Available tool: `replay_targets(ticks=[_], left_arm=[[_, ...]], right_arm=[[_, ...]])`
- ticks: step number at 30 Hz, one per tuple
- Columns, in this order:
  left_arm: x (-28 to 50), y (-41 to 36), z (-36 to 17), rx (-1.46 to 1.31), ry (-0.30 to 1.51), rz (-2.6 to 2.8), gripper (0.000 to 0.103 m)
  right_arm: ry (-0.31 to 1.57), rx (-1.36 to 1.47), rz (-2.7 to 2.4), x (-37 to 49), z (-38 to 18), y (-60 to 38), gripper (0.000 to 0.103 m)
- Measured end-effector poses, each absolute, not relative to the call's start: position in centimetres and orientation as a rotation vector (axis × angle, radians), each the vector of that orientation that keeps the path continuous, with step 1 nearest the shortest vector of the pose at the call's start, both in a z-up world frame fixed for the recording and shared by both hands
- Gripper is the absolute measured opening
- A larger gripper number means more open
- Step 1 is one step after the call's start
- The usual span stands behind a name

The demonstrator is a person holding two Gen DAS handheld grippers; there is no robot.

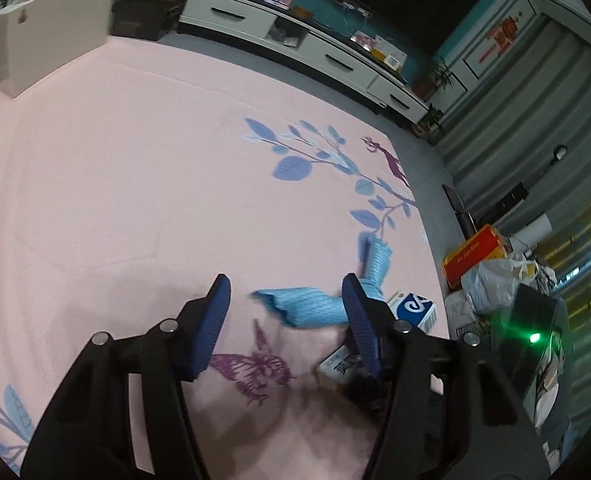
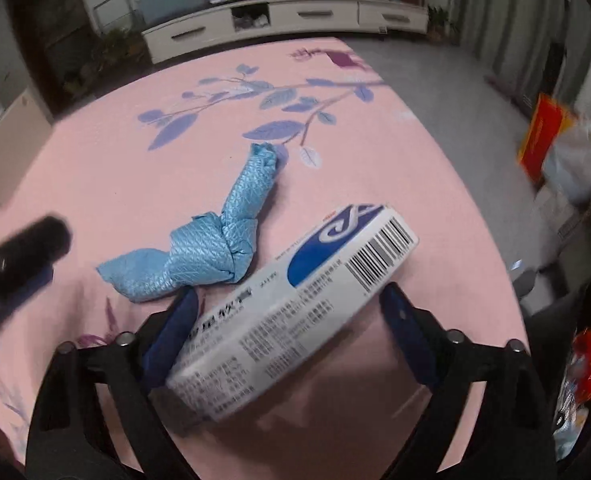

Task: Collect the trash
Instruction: 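Grasp the white medicine box with the right tool while the left tool grasps the blue cloth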

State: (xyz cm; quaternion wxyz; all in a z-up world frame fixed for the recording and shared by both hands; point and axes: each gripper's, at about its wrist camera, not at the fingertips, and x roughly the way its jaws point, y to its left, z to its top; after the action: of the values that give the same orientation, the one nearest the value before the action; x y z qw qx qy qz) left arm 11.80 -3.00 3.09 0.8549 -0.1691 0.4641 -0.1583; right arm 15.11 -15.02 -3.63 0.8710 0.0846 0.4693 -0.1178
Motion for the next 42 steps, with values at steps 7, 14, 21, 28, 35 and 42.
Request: replay_targets(ticks=[7,14,21,28,35,42], left_arm=[[12.3,-6.7,3.0,-0.262,0.975,-0.417,0.058],[12.3,-10.8,0.9,-0.173,1.021,-0.487,0.058],[12.3,-12.0,-0.2,-0.113,1.008,-0.464,0.05],[12.3,-11.8,-0.2,-0.112,0.978,-0.446,0.04],[11.2,-11.5,0.6,-0.137,0.999,-0.416,0.031],[5.9,-10.4,4.1,-0.151,0.93,-0.373,0.031]], right_arm=[[0.966,0.213,-0.121,13.0,-3.1,-17.4,0.022],[0.909,0.306,-0.059,7.1,-1.1,-21.2,0.022],[0.832,0.328,-0.072,5.4,0.8,-22.6,0.023],[0.837,0.337,-0.063,5.5,0.4,-22.7,0.023],[0.802,0.36,-0.065,4.9,1.4,-23.9,0.023],[0.786,0.393,-0.051,3.7,2.4,-25.1,0.023]])
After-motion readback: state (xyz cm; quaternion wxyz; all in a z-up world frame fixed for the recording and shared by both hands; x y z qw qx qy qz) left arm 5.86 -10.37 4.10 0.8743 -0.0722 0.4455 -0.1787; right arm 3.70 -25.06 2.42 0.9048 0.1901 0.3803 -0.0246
